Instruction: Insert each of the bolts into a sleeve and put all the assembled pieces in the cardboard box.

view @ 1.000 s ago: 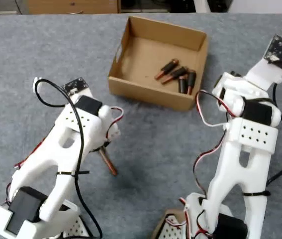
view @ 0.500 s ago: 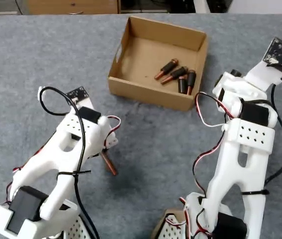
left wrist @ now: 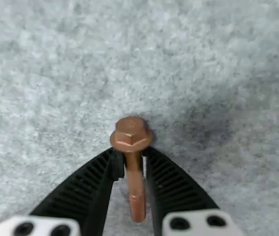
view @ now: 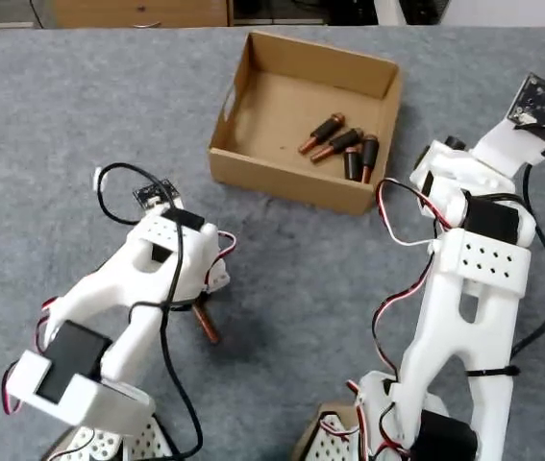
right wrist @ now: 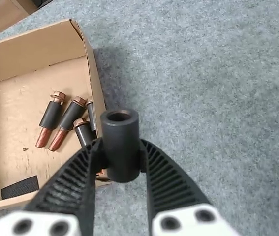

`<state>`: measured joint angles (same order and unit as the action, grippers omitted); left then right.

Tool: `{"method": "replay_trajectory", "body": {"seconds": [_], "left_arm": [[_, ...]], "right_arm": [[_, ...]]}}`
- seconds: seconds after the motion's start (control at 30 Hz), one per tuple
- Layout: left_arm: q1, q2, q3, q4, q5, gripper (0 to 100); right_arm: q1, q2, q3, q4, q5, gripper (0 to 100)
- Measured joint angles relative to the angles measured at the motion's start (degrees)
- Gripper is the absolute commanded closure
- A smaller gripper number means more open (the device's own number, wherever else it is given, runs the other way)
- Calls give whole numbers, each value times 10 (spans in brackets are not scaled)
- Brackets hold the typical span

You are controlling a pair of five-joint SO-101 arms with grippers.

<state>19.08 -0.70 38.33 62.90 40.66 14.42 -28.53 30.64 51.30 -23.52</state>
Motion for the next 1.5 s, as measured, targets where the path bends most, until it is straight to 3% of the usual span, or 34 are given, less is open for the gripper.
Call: {"method": "replay_trajectory", "body": {"seconds": [0.43, 0.7, 1.0, 1.27, 1.5], "left_arm": [[3, 18, -21, 1, 0, 980], [-8, -40, -142, 140, -3, 980], [-84, -111, -325, 242, -70, 980], [-136, -186, -406, 195, -225, 980], [-130, -303, -289, 82, -319, 980]], "right_arm": [[0, 0, 0, 0, 0, 997], [0, 0, 0, 0, 0, 997], [-27, 0, 3, 0, 7, 997], [-139, 0, 3, 63, 98, 997], [-161, 0, 3, 99, 102, 997]]}}
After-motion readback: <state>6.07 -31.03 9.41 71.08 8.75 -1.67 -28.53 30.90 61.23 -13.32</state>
